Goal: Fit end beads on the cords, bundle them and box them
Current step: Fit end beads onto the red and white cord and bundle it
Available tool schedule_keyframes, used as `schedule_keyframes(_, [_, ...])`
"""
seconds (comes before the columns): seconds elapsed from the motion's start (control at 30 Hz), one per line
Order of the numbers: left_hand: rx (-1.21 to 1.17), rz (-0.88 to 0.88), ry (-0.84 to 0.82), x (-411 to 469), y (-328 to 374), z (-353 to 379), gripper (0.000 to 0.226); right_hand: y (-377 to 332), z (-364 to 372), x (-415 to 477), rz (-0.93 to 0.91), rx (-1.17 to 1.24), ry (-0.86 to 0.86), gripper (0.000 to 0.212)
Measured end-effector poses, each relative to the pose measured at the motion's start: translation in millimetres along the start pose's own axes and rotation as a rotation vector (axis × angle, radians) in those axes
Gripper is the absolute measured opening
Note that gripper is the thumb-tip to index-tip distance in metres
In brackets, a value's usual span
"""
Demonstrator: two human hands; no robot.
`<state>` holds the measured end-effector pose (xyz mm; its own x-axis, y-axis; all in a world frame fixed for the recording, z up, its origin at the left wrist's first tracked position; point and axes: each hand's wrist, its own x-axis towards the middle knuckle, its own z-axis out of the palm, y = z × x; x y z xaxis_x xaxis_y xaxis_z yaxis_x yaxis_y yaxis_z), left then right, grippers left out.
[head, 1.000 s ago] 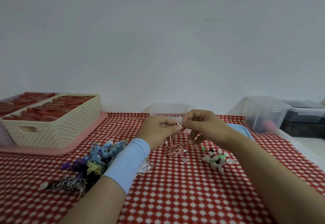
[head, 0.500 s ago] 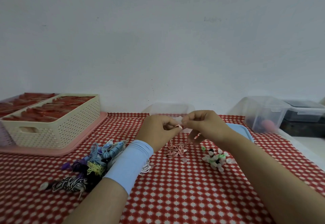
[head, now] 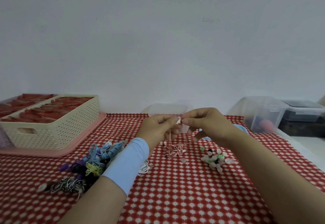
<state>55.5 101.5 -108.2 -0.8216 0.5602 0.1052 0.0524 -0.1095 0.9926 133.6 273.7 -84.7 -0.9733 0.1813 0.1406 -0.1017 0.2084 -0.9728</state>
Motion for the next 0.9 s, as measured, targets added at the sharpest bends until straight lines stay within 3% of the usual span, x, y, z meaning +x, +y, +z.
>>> schedule_keyframes(0.17, [-0.124, -0.100, -0.078, 0, 0, -1, 0.024, 1, -2, 0, 0.047, 0.100, -0.069, 0.018])
schedule_keyframes(0.3, [-0.113, -0.100, -0.094, 2, -1, -3, 0.024, 2, -2, 2, 0.152, 0.209, -0.087, 0.032])
schedule_keyframes(0.37, [-0.074, -0.076, -0.091, 2, -3, -5, 0.019, 2, -2, 3, 0.174, 0.183, -0.086, 0.030])
schedule_keyframes(0.5, [-0.011, -0.023, -0.070, 1, -4, -7, 0.012, 0, 0, 2, 0.123, 0.078, -0.074, 0.016])
schedule_keyframes(0.9, [-0.011, -0.031, -0.052, 1, -4, -11, 0.018, 5, 10, 2, -0.090, -0.013, -0.022, 0.009])
